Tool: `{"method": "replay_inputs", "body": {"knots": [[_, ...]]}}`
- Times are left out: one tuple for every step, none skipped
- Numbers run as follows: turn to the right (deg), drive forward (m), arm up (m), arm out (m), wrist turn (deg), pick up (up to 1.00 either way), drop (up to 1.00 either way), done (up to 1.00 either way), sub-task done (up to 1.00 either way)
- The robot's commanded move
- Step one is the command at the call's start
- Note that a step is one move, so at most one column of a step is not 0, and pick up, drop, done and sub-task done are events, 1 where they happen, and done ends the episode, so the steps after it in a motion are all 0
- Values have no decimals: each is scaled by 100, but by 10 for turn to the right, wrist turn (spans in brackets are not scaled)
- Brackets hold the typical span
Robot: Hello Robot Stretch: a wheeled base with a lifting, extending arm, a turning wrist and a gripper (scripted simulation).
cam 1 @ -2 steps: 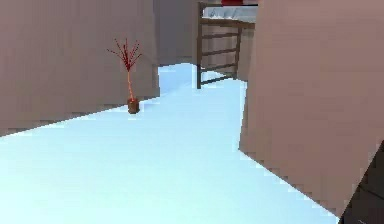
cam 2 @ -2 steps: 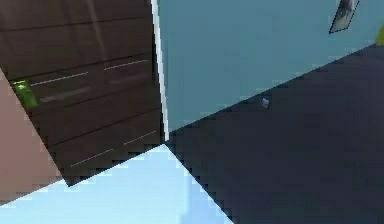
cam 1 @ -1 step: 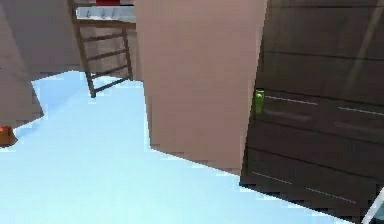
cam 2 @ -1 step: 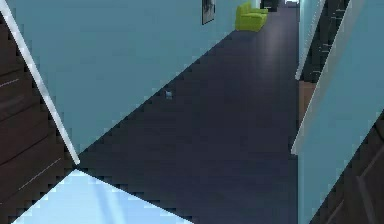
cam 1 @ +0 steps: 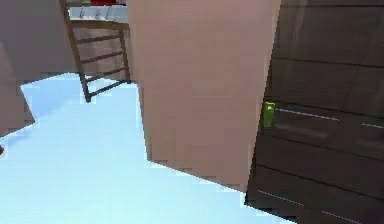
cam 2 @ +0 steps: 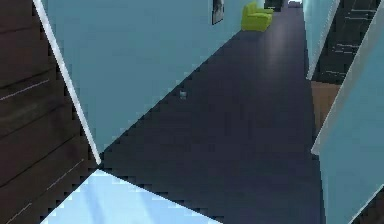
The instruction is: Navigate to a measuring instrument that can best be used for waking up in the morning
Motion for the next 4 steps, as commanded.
{"method": "replay_inputs", "body": {"knots": [[-450,0,0,0,0,0,0,0,0],[-360,0,0,0,0,0,0,0,0],[0,60,0,0,0,0,0,0,0],[-450,0,0,0,0,0,0,0,0]]}}
